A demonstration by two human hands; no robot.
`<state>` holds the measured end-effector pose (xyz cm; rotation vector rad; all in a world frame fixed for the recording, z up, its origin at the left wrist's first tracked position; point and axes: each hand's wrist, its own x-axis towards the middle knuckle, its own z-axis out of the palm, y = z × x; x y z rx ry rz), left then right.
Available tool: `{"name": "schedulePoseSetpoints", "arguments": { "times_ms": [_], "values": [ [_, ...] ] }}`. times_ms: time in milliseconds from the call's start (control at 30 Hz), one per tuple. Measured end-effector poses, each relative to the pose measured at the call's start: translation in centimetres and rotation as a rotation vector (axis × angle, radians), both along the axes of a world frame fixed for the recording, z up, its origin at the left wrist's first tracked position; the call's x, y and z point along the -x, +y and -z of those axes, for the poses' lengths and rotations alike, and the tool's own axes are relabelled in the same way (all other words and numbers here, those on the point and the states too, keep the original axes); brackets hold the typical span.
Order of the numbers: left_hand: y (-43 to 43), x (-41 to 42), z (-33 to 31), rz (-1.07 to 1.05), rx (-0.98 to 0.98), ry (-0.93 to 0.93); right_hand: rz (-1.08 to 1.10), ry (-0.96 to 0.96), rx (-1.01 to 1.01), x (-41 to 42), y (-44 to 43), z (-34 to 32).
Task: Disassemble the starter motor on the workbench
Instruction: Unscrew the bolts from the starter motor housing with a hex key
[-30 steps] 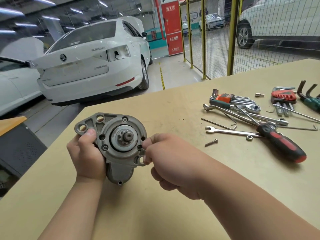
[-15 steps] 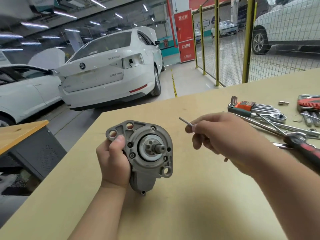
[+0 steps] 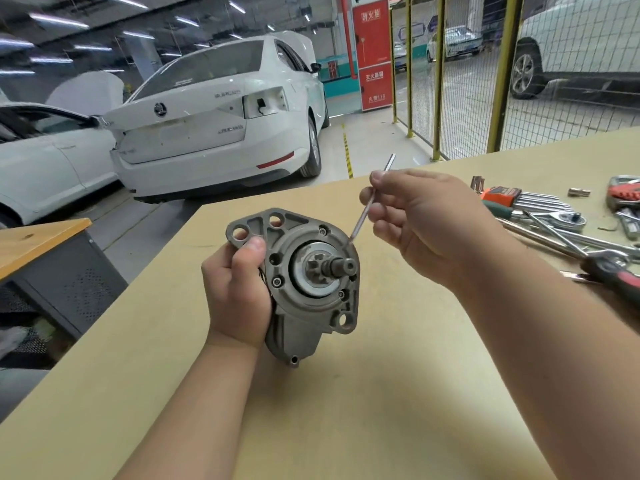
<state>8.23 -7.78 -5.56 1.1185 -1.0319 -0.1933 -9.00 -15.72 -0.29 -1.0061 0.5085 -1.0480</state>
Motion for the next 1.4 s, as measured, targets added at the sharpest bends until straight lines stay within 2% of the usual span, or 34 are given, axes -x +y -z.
{"name": "schedulePoseSetpoints", "arguments": {
  "times_ms": [167, 467, 833, 1000, 1133, 1400],
  "values": [
    [0.0, 0.1, 0.0, 0.021, -0.008, -0.004, 0.027, -0.143, -0.064, -0.9, 0.0, 0.3],
    [0.0, 0.4, -0.1, 0.017, -0.018, -0.030, 0.117, -0.142, -0.070, -1.3, 0.6, 1.2],
    [0.0, 0.5, 0.0, 0.021, -0.004, -0.039, 0.220, -0.232, -0.128, -1.9, 1.6, 2.0],
    [0.1, 0.5, 0.0, 0.011, -0.013, -0.041, 0.196, -0.253, -0.150, -2.0, 2.0, 1.9],
    [0.1, 0.5, 0.1, 0.008, -0.022, -0.048, 0.117, -0.107, -0.053, -1.9, 2.5, 1.9],
    [0.0, 0.5, 0.1, 0.006, -0.014, -0.055, 0.190, 0.497, 0.341, -1.1, 3.1, 1.5]
  ]
}}
